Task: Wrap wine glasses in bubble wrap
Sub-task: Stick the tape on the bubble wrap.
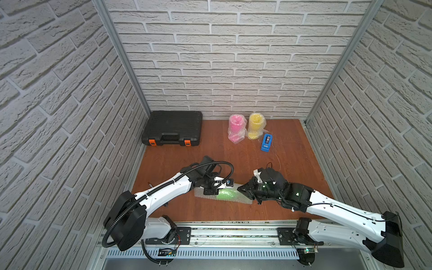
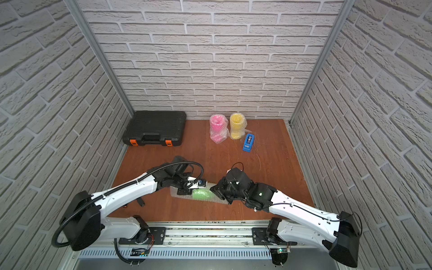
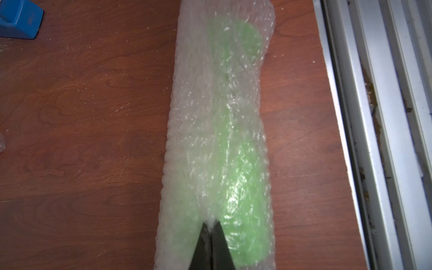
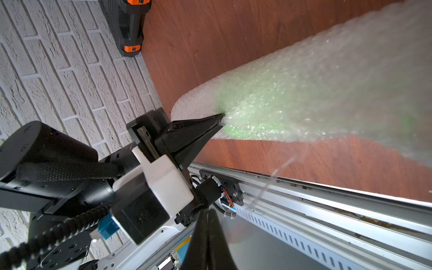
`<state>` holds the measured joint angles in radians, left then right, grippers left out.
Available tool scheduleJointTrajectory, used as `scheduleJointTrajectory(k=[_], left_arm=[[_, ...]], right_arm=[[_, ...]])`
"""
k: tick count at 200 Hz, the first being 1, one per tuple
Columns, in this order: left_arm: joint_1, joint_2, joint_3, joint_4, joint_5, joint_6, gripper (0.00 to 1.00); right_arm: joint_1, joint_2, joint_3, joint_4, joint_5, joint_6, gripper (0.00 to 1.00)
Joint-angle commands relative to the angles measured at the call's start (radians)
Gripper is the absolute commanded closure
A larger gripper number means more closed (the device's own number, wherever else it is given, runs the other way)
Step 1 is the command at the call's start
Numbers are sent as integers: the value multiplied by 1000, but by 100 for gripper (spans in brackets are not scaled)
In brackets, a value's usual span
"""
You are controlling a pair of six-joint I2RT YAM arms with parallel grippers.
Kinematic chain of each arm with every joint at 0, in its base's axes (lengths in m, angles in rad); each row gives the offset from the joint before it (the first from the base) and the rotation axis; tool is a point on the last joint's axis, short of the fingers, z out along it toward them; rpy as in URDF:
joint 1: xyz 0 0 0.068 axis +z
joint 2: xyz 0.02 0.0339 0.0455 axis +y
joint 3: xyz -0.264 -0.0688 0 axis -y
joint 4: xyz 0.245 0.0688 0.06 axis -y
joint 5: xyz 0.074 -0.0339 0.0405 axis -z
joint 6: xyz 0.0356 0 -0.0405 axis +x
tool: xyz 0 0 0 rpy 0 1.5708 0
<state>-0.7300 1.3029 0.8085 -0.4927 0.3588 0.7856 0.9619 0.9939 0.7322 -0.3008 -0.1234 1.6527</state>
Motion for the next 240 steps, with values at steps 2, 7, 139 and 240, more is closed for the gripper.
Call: scheduleJointTrajectory(k=[2,7,139,240], left_arm=[[-6,-5,-33,-35,-23,0,100],[-6,-8,-31,-36,-22,0,100],[-71,-10,-57,-25,-20,1,100],[-101,-4,-72,-22,-55,-8,100]], right_arm=[[67,-4,-22,56,91,85,96],[78,-6,-30,59,100,94,96],[35,121,-144,256,200,151,98],[-107,195,-71,-65,235,-146,70]])
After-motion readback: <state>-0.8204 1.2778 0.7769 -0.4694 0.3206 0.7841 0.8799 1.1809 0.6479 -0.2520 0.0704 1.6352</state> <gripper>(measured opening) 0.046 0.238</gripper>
